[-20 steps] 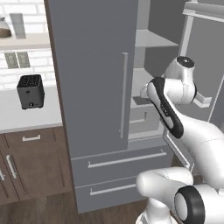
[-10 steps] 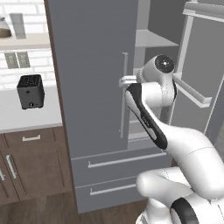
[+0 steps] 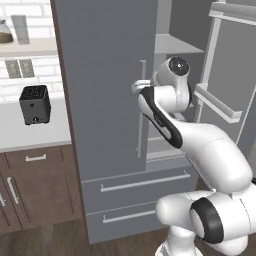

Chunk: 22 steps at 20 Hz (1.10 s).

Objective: Take the strawberry from the fridge and place it on top of the pancake, located on the dining counter.

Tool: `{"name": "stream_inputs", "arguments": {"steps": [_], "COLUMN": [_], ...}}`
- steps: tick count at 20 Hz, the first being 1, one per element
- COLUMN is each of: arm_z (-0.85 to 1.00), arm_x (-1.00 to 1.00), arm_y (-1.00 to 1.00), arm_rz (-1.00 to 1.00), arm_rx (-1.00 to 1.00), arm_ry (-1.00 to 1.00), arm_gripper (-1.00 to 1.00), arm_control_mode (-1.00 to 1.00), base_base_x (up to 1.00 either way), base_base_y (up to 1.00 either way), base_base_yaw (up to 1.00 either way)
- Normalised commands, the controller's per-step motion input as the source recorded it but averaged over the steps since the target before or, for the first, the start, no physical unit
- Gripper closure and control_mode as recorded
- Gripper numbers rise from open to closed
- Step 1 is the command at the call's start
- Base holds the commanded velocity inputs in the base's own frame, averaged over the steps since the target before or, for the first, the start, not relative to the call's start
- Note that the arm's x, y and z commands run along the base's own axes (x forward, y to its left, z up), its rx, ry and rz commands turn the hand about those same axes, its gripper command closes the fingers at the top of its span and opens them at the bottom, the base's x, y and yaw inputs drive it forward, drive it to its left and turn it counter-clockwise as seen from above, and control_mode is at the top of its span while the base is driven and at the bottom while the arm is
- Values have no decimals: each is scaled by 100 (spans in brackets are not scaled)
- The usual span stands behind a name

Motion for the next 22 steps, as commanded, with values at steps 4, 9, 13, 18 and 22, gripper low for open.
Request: {"name": "stream_inputs", "arguments": {"steps": [4,9,13,18,22], "arm_z": [-1,-9,-20,-9,-4], "arm_x": [70,61,50,58,36], "arm_y": [0,0,0,13,10], "arm_rz": [0,0,0,-8,-6], "arm_rx": [0,0,0,0,0], "arm_ry": [0,-6,-10,-4,-1], "arm_gripper": [-100,-100,-100,-100,-100], "arm_control_mode": [-100,-100,-100,-100,-100], "base_base_x": [0,0,0,0,0], "base_base_y": [0,0,0,0,0], "base_base_yaw": [0,0,0,0,0]}}
